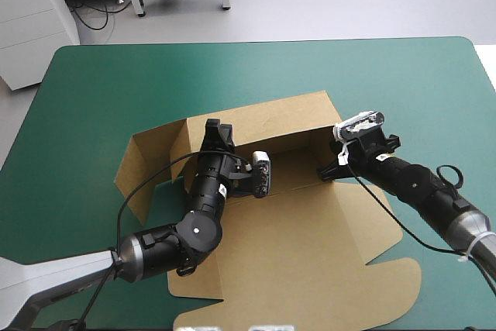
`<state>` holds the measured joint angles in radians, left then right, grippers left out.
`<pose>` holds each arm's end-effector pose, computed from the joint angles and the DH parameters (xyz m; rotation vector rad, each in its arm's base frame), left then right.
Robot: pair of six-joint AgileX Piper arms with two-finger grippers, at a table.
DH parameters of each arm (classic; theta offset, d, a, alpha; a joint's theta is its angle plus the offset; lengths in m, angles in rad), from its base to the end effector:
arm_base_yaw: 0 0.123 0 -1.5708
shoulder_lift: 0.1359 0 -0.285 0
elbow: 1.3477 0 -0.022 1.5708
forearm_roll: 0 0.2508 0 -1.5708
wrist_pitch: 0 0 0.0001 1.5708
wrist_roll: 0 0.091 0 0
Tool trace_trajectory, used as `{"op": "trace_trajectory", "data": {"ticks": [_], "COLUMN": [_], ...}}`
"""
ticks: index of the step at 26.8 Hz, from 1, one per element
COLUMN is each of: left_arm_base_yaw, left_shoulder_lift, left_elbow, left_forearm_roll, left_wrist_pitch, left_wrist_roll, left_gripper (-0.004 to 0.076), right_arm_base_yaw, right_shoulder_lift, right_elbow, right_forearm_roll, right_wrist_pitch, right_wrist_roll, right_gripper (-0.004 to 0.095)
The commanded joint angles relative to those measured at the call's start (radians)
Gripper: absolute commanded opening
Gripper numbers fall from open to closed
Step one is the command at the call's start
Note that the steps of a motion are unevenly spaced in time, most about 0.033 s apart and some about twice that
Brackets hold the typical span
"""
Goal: Fold the box
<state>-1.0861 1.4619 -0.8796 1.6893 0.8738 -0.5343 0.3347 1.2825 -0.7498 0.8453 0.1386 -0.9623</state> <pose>0.1984 -0.2279 0.2876 1.4154 1.2638 0.9166 0.2521 0.0977 0.2701 -0.5388 2.0445 0.2364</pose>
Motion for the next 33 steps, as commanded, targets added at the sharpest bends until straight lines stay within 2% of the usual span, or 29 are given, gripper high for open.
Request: {"op": "trace_trajectory", "data": {"ticks": [1,11,13,15,21,23,33], "left_arm_base_yaw": [-0.004,-0.004,-0.004,-0.004,-0.004,-0.004,-0.018], "left_shoulder_lift": [-0.036,-0.036,-0.036,-0.036,-0.034,-0.034,-0.03], "left_elbow": [-0.03,-0.03,-0.03,-0.03,-0.03,-0.03,-0.03], "left_forearm_roll": [0.079,0.081,0.081,0.081,0.1,0.102,0.102], "left_wrist_pitch": [0.015,0.014,0.014,0.014,0.014,0.014,0.042], "left_wrist_roll": [-0.008,-0.01,-0.01,-0.01,-0.014,-0.014,-0.016], "left_gripper": [-0.0032,-0.0031,-0.0006,0.0072,0.0449,0.0509,0.0488], "right_arm_base_yaw": [0.002,0.002,0.002,0.002,0.002,0.002,0.002], "right_shoulder_lift": [-0.026,-0.026,-0.026,-0.026,-0.026,-0.026,-0.013], "right_elbow": [-0.027,-0.027,-0.027,-0.027,-0.027,-0.027,-0.032], "right_forearm_roll": [0.012,0.012,0.012,0.012,0.012,0.012,0.014], "right_wrist_pitch": [-0.056,-0.066,-0.069,-0.074,-0.083,-0.085,-0.122], "right_wrist_roll": [-0.021,-0.019,-0.019,-0.019,-0.019,-0.019,-0.011], "right_gripper": [-0.0023,-0.0023,-0.0023,-0.0023,-0.0023,-0.0023,-0.0021]}}
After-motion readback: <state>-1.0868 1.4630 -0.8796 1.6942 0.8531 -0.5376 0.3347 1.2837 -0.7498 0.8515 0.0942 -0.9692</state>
